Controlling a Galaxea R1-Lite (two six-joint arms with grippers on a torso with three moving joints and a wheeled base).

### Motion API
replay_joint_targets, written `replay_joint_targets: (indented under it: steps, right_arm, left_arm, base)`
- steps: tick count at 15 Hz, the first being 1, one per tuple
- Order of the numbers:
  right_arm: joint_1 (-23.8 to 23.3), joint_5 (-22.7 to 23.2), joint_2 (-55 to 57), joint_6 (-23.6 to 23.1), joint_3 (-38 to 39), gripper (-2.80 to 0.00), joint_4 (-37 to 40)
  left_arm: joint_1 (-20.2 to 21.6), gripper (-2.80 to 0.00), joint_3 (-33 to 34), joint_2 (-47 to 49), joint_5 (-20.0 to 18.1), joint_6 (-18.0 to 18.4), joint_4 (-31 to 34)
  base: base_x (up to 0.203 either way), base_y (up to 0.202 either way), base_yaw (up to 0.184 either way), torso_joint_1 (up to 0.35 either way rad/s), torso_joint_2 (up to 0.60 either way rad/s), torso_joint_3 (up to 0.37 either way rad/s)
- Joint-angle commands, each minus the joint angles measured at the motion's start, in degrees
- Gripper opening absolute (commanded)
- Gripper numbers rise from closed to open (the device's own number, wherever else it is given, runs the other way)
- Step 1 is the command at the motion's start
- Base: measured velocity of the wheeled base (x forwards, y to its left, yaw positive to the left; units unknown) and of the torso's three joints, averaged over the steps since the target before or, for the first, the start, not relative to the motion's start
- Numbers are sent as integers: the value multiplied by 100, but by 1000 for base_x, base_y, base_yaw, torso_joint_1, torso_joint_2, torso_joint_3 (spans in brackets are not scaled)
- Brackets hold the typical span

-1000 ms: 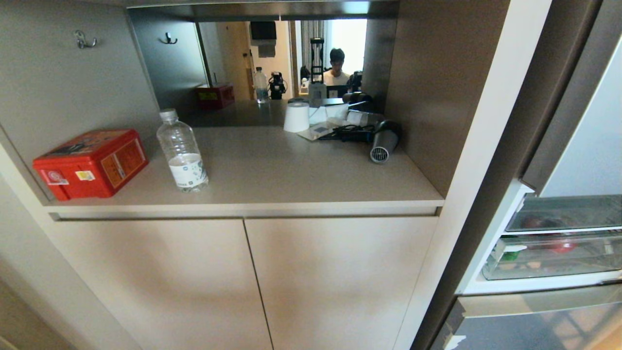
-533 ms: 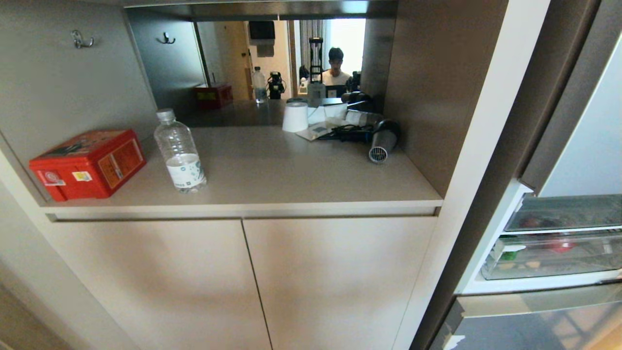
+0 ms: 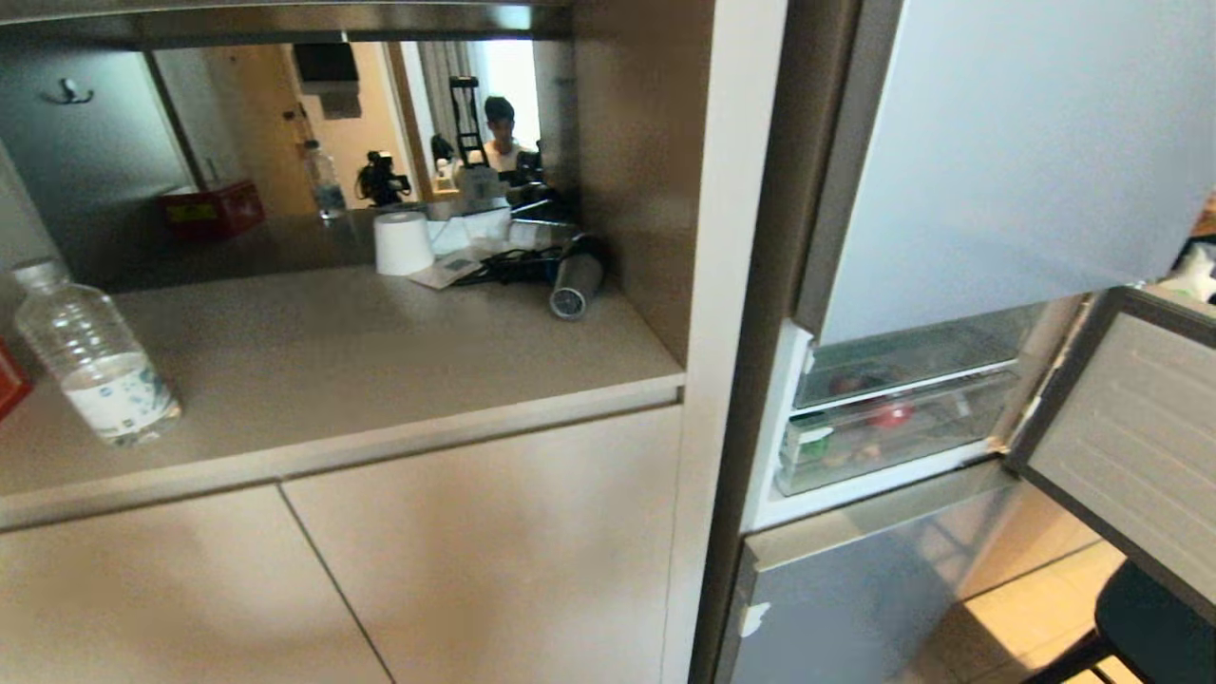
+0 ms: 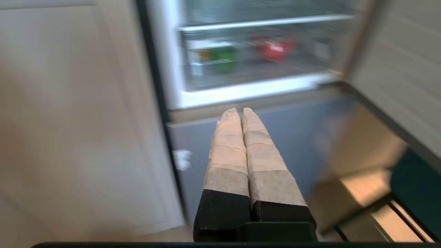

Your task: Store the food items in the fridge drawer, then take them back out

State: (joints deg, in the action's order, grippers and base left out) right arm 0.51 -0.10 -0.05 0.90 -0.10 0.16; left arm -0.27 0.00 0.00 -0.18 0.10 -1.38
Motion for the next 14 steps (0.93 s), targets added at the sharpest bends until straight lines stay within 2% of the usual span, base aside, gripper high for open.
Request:
replay_joint_targets:
  steps: [1,10,14]
  right_arm:
    - [2,-5,14,37,1,-280,2]
    - [2,-8,14,59,1,-280,2]
    - [2,-8,14,49,1,-280,-7]
  left_arm:
    - [0,-280,62,0,1,-1,-3]
    - [0,-280,62,0,1,-1,-3]
    - [0,-280,62,0,1,-1,-3]
  base:
    - [2,3,-174,-2,-1,5]
    - [0,7,-168,3,0,2]
    - [0,1,-24,0,-1,0]
